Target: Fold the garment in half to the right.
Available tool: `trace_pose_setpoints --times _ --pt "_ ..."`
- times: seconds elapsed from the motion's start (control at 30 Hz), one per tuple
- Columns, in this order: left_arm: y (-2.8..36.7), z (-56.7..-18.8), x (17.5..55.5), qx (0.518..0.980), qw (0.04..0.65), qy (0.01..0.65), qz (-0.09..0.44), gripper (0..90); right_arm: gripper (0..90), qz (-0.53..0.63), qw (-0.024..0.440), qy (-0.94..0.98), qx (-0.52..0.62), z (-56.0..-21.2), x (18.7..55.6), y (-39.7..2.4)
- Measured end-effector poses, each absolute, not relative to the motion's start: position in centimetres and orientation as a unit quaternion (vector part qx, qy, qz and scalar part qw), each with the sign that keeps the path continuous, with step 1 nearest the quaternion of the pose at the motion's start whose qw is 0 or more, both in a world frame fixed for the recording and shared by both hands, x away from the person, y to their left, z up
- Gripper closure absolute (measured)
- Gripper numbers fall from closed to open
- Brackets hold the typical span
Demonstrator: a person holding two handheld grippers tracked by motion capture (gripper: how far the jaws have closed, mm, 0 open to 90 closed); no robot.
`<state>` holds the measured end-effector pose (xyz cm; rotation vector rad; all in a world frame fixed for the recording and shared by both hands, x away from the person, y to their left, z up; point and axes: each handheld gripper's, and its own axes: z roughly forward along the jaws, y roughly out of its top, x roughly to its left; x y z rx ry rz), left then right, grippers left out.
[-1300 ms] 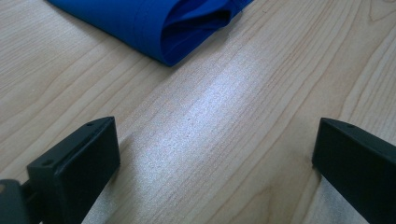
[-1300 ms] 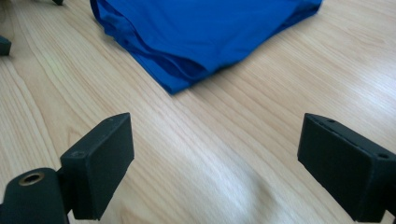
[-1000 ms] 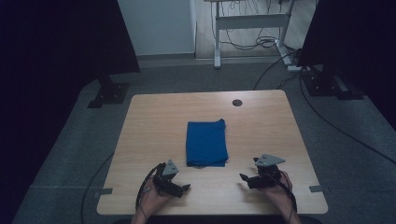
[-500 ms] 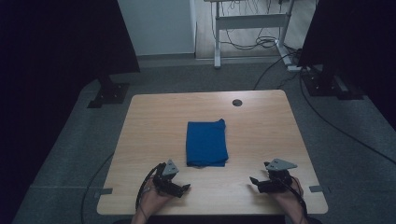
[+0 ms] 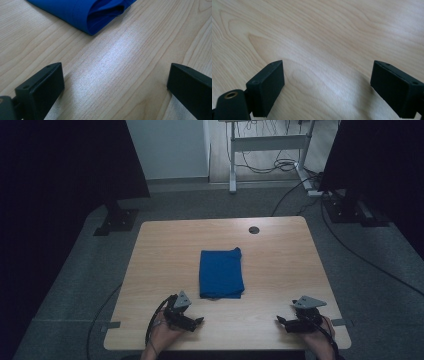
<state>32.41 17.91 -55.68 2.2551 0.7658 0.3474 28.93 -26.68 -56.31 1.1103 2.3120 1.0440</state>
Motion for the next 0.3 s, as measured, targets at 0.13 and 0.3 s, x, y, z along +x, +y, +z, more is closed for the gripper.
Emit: trace_pose_setpoints --times 0.13,0.3 --pt "17.91 -55.68 32.40 0.874 0.359 0.297 0.135 1.1 11.6 0.368 0.181 0.822 0.395 -56.36 28.80 -26.80" --pt "17.91 -55.68 32.40 0.874 0.359 0.297 0.135 1.1 11.4 0.368 0.175 0.821 0.401 -56.39 28.86 -26.87"
